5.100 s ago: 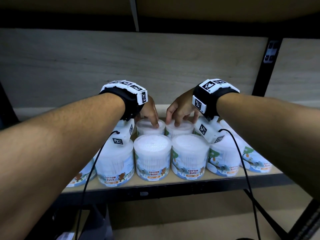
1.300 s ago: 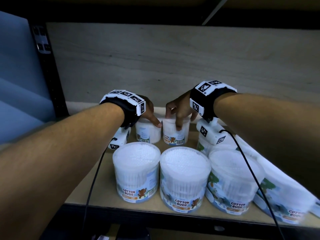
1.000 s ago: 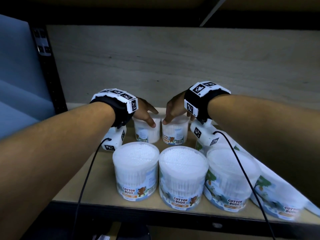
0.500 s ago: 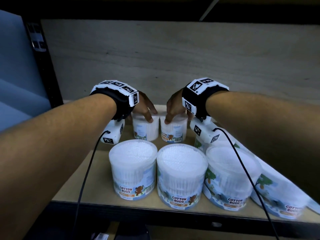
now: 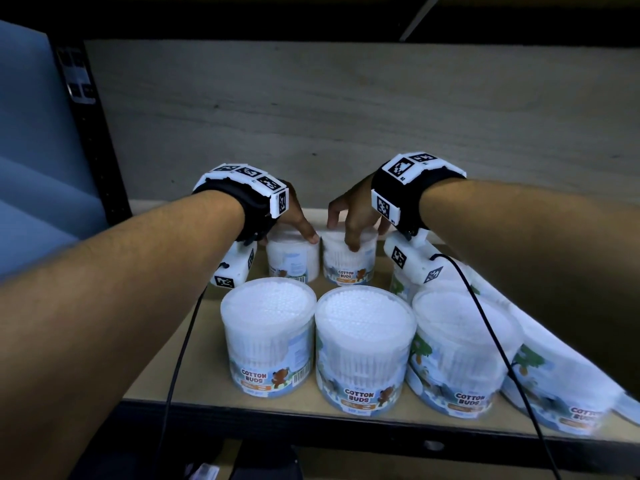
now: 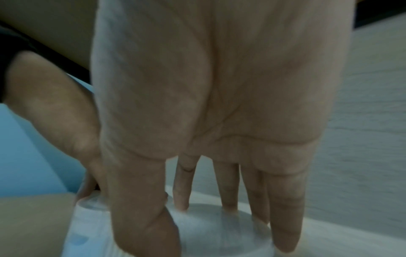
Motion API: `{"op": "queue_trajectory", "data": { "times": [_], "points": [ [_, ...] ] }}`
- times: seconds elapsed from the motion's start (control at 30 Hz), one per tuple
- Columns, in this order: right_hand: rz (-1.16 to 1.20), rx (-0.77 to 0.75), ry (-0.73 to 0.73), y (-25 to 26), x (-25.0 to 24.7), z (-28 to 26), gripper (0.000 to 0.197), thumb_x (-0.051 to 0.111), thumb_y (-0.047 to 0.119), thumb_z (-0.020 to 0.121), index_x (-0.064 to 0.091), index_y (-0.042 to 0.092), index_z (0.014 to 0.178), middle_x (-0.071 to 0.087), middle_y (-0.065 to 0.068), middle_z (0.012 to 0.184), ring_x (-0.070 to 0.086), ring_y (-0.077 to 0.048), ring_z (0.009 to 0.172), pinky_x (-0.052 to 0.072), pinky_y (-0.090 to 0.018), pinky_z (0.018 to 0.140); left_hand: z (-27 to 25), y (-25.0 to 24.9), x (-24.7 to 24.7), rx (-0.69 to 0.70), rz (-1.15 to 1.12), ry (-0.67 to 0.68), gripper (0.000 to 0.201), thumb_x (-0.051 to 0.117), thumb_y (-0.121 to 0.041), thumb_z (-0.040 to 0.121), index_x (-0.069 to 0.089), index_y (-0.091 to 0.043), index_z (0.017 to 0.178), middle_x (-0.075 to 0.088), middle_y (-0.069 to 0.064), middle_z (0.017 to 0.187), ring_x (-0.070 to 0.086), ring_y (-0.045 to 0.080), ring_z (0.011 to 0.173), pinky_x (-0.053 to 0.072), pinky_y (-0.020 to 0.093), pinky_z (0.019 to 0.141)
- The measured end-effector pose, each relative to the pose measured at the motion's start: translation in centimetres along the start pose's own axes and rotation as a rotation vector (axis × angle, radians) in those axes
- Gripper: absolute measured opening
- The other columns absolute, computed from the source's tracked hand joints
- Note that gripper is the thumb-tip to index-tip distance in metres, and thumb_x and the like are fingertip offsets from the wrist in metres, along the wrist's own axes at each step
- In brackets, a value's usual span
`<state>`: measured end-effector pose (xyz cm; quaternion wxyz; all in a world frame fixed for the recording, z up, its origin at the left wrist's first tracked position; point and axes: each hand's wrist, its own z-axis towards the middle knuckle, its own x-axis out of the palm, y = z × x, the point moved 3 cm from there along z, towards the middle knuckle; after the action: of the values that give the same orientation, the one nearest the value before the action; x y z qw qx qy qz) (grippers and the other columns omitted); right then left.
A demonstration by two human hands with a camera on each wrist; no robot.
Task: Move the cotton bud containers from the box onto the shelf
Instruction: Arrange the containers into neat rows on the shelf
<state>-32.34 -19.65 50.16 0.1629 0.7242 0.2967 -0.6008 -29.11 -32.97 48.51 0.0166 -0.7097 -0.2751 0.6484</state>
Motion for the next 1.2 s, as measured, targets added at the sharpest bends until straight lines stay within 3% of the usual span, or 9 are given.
{"op": "queue_trajectory", "data": {
  "times": [0.13,0.23,0.4,0.5,0.63,0.8,0.9,1.1,1.2],
  "points": [
    [-0.035,0.0,0.035,-0.1,-0.2,0.2,0.07,0.073,0.011,0.086,0.038,0.024,0.145,0.049,-0.003,0.132,0.046,-0.015,0.106,0.043,-0.016,0.056,0.0,-0.4,0.1,-0.03,0.013,-0.041,0.079,0.086,-0.046,0.069,0.057,0.0,0.126,0.058,0.018,0.125,0.061,0.033,0.1,0.056,0.043,0.086],
    [-0.041,0.0,0.063,-0.2,-0.3,0.4,0.075,0.074,0.005,0.083,0.037,0.025,0.145,0.047,-0.007,0.14,0.046,-0.017,0.106,0.043,-0.018,0.058,0.2,-0.3,0.5,-0.083,-0.049,0.022,0.083,0.077,-0.039,0.082,0.04,0.004,0.143,0.043,0.026,0.143,0.055,0.041,0.117,0.051,0.047,0.093],
    [-0.029,0.015,0.088,-0.3,-0.1,0.6,0.077,0.076,0.0,0.079,0.04,0.027,0.142,0.049,-0.008,0.143,0.052,-0.021,0.116,0.045,-0.021,0.06,0.4,-0.1,0.4,-0.135,-0.055,0.031,0.086,0.072,-0.036,0.087,0.029,0.005,0.149,0.041,0.034,0.142,0.055,0.047,0.118,0.049,0.047,0.088],
    [0.007,0.019,0.066,-0.5,0.1,0.5,0.073,0.075,0.002,0.08,0.043,0.028,0.141,0.054,-0.006,0.134,0.055,-0.024,0.119,0.045,-0.021,0.061,0.3,-0.3,0.5,-0.144,-0.047,0.059,0.089,0.073,-0.039,0.085,0.029,0.006,0.148,0.044,0.036,0.137,0.061,0.046,0.099,0.051,0.047,0.087],
    [0.14,0.007,0.046,-0.6,0.6,0.3,0.059,0.066,0.005,0.09,0.043,0.021,0.142,0.049,0.005,0.09,0.049,-0.013,0.084,0.038,-0.02,0.057,-0.3,-0.7,0.6,-0.12,-0.012,0.035,0.078,0.064,-0.032,0.094,0.025,0.005,0.15,0.035,0.031,0.148,0.048,0.046,0.126,0.047,0.044,0.085],
    [0.179,0.025,0.027,-0.7,0.3,-0.2,0.06,0.07,0.012,0.089,0.044,0.022,0.142,0.05,0.005,0.098,0.049,-0.021,0.111,0.048,-0.026,0.071,-1.0,-1.0,0.7,-0.105,0.029,0.035,0.068,0.058,-0.029,0.098,0.028,0.007,0.147,0.036,0.028,0.148,0.044,0.043,0.131,0.046,0.041,0.088],
    [0.17,0.019,0.037,-0.7,0.1,-0.5,0.061,0.071,0.016,0.09,0.044,0.022,0.144,0.049,0.004,0.102,0.045,-0.018,0.108,0.048,-0.033,0.085,-1.0,-0.9,0.8,-0.112,0.011,0.037,0.069,0.059,-0.029,0.097,0.029,0.008,0.147,0.037,0.029,0.147,0.047,0.043,0.128,0.046,0.04,0.084],
    [0.124,-0.001,0.023,-0.6,-0.2,-1.2,0.059,0.069,0.024,0.092,0.044,0.022,0.145,0.045,0.004,0.114,0.042,-0.013,0.103,0.043,-0.02,0.066,-1.1,-0.9,0.9,-0.117,-0.007,0.062,0.078,0.06,-0.036,0.096,0.023,0.006,0.15,0.035,0.029,0.148,0.049,0.044,0.126,0.046,0.04,0.081],
    [0.103,-0.007,0.005,-0.5,-0.3,-1.5,0.057,0.07,0.028,0.09,0.047,0.023,0.142,0.049,0.008,0.105,0.043,-0.011,0.101,0.04,-0.017,0.059,-1.1,-0.8,0.9,-0.117,0.003,0.072,0.079,0.063,-0.035,0.094,0.024,0.006,0.149,0.036,0.027,0.148,0.046,0.041,0.13,0.044,0.039,0.081]
  ]
}}
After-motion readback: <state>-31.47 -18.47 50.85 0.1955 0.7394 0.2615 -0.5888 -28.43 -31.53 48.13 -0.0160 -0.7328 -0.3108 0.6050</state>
